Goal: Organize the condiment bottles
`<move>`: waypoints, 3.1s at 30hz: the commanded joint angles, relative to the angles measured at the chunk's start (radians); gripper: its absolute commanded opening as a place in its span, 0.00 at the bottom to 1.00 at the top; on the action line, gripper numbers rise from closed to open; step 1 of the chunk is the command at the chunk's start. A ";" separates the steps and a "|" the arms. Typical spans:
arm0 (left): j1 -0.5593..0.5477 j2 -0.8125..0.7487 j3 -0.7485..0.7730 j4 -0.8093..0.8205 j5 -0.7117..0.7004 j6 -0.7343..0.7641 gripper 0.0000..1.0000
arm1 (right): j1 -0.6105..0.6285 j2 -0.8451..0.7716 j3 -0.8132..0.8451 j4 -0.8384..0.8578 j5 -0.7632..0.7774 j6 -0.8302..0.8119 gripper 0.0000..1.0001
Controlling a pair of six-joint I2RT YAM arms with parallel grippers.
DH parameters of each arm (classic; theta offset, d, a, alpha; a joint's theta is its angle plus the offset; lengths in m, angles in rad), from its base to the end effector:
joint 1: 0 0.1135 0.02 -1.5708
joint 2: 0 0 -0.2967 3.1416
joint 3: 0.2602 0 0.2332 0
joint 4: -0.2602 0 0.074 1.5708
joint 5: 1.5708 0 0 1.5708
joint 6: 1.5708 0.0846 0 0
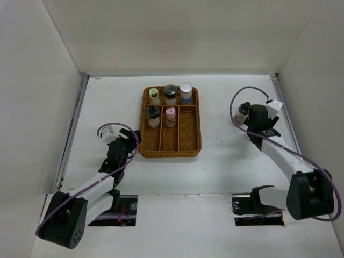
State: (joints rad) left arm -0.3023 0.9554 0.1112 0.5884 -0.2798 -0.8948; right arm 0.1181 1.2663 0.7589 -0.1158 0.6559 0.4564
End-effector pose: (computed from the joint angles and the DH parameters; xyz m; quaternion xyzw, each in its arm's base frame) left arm 0.1917 -0.0353 0.1879 -0.3103 0.7248 -0.2498 0.5622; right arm 0.2759 -0.0192 0.2572 0.2867 0.8057 -0.1525 0.4955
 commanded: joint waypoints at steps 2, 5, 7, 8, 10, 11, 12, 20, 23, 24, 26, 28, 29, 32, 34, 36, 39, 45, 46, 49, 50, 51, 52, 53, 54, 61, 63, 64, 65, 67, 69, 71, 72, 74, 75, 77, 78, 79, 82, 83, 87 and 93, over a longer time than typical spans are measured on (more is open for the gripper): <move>-0.008 0.009 0.016 0.056 0.004 -0.004 0.65 | 0.086 -0.166 -0.033 -0.007 0.102 0.016 0.47; -0.008 -0.012 0.010 0.053 -0.002 -0.001 0.65 | 0.185 -0.234 -0.026 -0.051 0.117 0.021 0.47; -0.008 -0.015 0.010 0.053 -0.007 0.002 0.65 | 0.246 -0.248 0.014 -0.087 0.117 0.022 0.47; -0.008 -0.014 0.010 0.053 -0.006 0.002 0.65 | 0.277 -0.248 0.042 -0.094 0.111 0.021 0.46; -0.007 -0.015 0.010 0.051 -0.007 0.002 0.65 | 0.352 -0.229 0.103 -0.085 0.094 0.015 0.46; -0.005 -0.018 0.010 0.051 -0.007 0.002 0.65 | 0.398 -0.210 0.137 -0.065 0.085 0.008 0.46; -0.002 -0.017 0.010 0.053 -0.009 0.003 0.65 | 0.441 -0.184 0.170 -0.038 0.074 -0.004 0.46; 0.010 -0.041 0.004 0.042 -0.009 0.010 0.65 | 0.639 0.186 0.460 0.174 -0.038 -0.165 0.45; 0.012 -0.055 -0.001 0.037 -0.012 0.010 0.65 | 0.653 0.295 0.554 0.183 -0.055 -0.203 0.45; 0.010 -0.053 0.001 0.037 -0.012 0.010 0.65 | 0.653 0.323 0.575 0.186 -0.055 -0.215 0.45; 0.012 -0.041 0.004 0.037 -0.009 0.010 0.65 | 0.653 0.364 0.605 0.189 -0.053 -0.228 0.45; 0.012 -0.038 0.005 0.037 -0.004 0.008 0.65 | 0.653 0.392 0.614 0.199 -0.055 -0.231 0.45; 0.012 -0.040 0.004 0.037 -0.007 0.008 0.65 | 0.653 0.403 0.614 0.202 -0.055 -0.228 0.45; 0.009 -0.026 0.007 0.044 -0.010 0.008 0.65 | 0.644 0.435 0.596 0.226 -0.055 -0.219 0.46; 0.009 -0.017 0.008 0.047 -0.002 0.007 0.65 | 0.631 0.465 0.588 0.242 -0.058 -0.211 0.46; 0.009 -0.017 0.010 0.047 -0.009 0.007 0.65 | 0.630 0.492 0.579 0.245 -0.058 -0.197 0.46; 0.009 -0.015 0.012 0.047 -0.003 0.008 0.65 | 0.630 0.521 0.570 0.255 -0.064 -0.177 0.48; 0.009 -0.012 0.013 0.047 -0.003 0.010 0.65 | 0.633 0.498 0.548 0.249 -0.062 -0.163 0.75; 0.009 -0.012 0.013 0.047 0.001 0.010 0.65 | 0.633 0.484 0.546 0.245 -0.056 -0.163 0.78; 0.009 -0.010 0.016 0.047 -0.005 0.010 0.65 | 0.633 0.406 0.519 0.232 -0.055 -0.165 0.88; 0.009 -0.007 0.018 0.047 -0.006 0.010 0.65 | 0.633 0.381 0.511 0.231 -0.055 -0.165 0.89; 0.009 -0.004 0.018 0.047 -0.001 0.010 0.65 | 0.633 0.349 0.501 0.228 -0.055 -0.170 0.90; 0.010 -0.006 0.018 0.047 0.002 0.010 0.65 | 0.633 0.314 0.487 0.223 -0.055 -0.174 0.91; 0.010 -0.013 0.015 0.047 0.004 0.010 0.65 | 0.631 0.276 0.467 0.223 -0.049 -0.174 0.90; 0.010 -0.024 0.012 0.047 -0.001 0.010 0.65 | 0.622 0.233 0.439 0.228 -0.041 -0.174 0.89; 0.001 -0.014 0.016 0.048 0.002 0.011 0.63 | 0.386 0.058 0.290 0.176 -0.009 -0.139 0.35; 0.001 -0.006 0.019 0.048 0.001 0.011 0.63 | 0.306 0.059 0.278 0.116 0.051 -0.119 0.34; 0.001 -0.001 0.019 0.050 0.007 0.011 0.63 | 0.267 0.068 0.272 0.101 0.068 -0.117 0.39; 0.001 -0.001 0.018 0.050 0.010 0.011 0.63 | 0.236 0.079 0.266 0.097 0.079 -0.120 0.48; 0.002 -0.013 0.015 0.050 0.005 0.011 0.63 | 0.177 0.111 0.258 0.100 0.077 -0.117 0.71; 0.013 -0.017 0.013 0.050 0.002 0.011 0.63 | 0.134 0.152 0.261 0.105 0.053 -0.117 0.81; 0.013 -0.009 0.013 0.050 0.011 0.010 0.63 | 0.094 0.206 0.278 0.105 0.008 -0.111 0.86; 0.012 -0.009 0.013 0.050 0.014 0.010 0.64 | 0.082 0.232 0.290 0.104 -0.021 -0.110 0.88; 0.010 -0.012 0.012 0.050 0.008 0.011 0.64 | 0.062 0.278 0.306 0.097 -0.059 -0.098 0.90; 0.010 -0.012 0.013 0.050 0.007 0.011 0.64 | 0.052 0.298 0.310 0.099 -0.077 -0.087 0.90; 0.013 -0.006 0.015 0.050 0.016 0.008 0.64 | 0.038 0.338 0.318 0.100 -0.117 -0.071 0.90; 0.015 -0.010 0.012 0.045 0.019 0.008 0.64 | 0.030 0.355 0.319 0.107 -0.133 -0.064 0.87; 0.015 -0.018 0.010 0.045 0.016 0.008 0.64 | 0.027 0.370 0.322 0.110 -0.143 -0.056 0.84; 0.013 -0.018 0.010 0.050 0.008 0.010 0.64 | 0.025 0.400 0.313 0.140 -0.148 -0.053 0.78; 0.010 -0.011 0.012 0.050 0.011 0.010 0.64 | 0.024 0.403 0.312 0.146 -0.148 -0.050 0.74; 0.009 -0.007 0.013 0.050 0.008 0.008 0.64 | 0.033 0.342 0.274 0.182 -0.113 -0.053 0.56; 0.010 -0.009 0.013 0.051 0.007 0.008 0.64 | 0.207 0.136 0.211 0.168 -0.072 -0.062 0.52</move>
State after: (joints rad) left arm -0.2951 0.9558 0.1112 0.5945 -0.2756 -0.8902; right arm 0.2253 1.5429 0.9688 -0.0200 0.5579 0.3901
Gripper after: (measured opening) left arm 0.644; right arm 0.718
